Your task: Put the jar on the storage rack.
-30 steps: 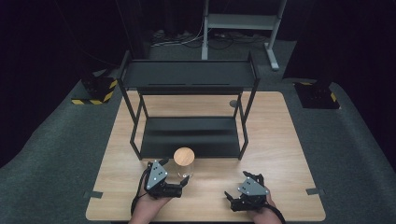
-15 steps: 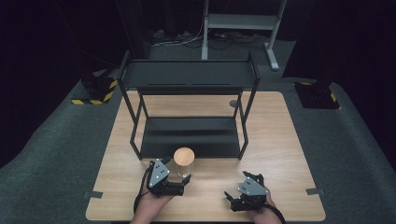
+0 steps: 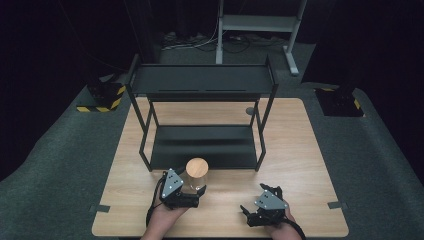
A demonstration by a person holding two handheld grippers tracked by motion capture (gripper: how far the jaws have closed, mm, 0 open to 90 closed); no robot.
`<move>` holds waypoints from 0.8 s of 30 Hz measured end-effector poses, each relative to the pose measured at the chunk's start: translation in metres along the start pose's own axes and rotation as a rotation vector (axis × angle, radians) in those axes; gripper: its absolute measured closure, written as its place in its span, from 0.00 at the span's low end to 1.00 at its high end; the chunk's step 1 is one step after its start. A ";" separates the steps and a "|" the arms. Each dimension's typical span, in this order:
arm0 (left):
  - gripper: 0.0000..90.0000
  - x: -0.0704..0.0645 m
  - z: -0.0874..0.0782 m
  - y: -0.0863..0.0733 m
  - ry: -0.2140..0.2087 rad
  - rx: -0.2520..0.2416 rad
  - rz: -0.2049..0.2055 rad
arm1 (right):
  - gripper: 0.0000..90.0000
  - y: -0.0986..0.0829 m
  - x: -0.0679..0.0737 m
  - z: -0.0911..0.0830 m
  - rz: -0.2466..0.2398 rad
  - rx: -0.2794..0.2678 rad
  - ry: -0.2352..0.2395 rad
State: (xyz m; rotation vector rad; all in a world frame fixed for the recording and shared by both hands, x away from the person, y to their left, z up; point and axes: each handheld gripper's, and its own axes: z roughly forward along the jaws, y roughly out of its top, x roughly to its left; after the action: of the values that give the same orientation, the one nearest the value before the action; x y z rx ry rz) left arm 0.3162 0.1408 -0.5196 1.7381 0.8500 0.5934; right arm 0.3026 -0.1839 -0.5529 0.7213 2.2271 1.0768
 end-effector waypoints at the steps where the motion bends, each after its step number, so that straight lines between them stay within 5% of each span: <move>1: 0.01 0.000 0.000 0.000 0.000 -0.001 -0.001 | 0.00 0.000 0.000 0.000 0.001 0.000 0.000; 24: 0.04 0.004 0.014 0.002 -0.001 0.004 -0.005 | 0.00 0.000 0.000 0.000 0.001 0.000 0.002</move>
State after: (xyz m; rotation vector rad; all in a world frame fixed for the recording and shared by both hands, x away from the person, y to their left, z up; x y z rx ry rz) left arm 0.3290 0.1350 -0.5223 1.7393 0.8553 0.5872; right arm 0.3025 -0.1839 -0.5529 0.7211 2.2288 1.0790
